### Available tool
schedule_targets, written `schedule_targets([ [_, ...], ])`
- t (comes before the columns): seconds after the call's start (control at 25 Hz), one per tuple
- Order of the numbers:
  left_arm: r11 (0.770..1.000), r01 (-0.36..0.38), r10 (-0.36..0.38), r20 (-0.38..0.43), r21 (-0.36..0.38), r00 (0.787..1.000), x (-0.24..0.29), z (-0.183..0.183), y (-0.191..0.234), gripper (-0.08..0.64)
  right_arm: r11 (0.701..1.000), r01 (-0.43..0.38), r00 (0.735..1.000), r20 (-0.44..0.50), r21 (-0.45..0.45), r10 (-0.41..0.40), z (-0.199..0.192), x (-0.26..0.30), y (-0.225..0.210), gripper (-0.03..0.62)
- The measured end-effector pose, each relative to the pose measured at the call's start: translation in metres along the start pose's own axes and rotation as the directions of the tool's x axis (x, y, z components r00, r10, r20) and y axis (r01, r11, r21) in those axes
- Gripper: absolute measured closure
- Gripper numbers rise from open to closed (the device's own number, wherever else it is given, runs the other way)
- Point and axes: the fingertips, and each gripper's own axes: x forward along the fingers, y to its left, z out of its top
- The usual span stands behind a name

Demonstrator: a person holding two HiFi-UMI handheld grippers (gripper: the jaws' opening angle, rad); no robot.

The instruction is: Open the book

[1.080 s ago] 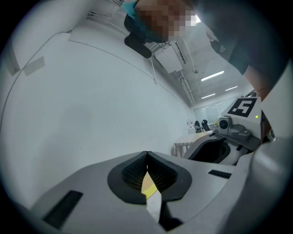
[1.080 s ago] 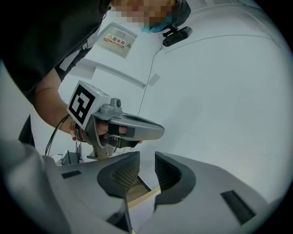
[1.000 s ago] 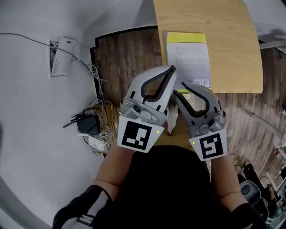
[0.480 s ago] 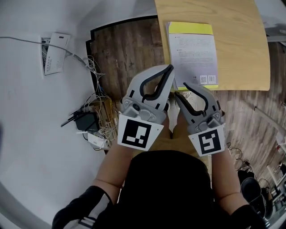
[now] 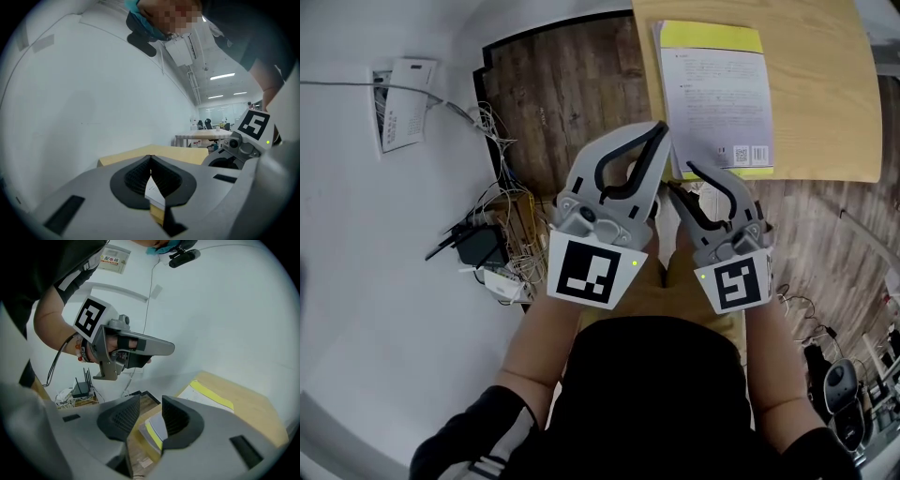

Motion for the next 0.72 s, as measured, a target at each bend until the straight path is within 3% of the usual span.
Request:
schedule_targets([
  [0.56,0.999,0.007,-0.007,-0.004,-0.036,1.0,0.007,-0.02,-0.002,0.549,1.0,0.008,0.993,-0.121,-0.007,-0.009,-0.041,0.017,0.004,0.434],
  [0.72,0.999,0.001,-0.001,0.003,-0.044,1.0,0.004,-0.021,0.0,0.549,1.0,0.009,0.996,-0.086,0.012,-0.008,-0.039,0.016,0.002,0.469],
])
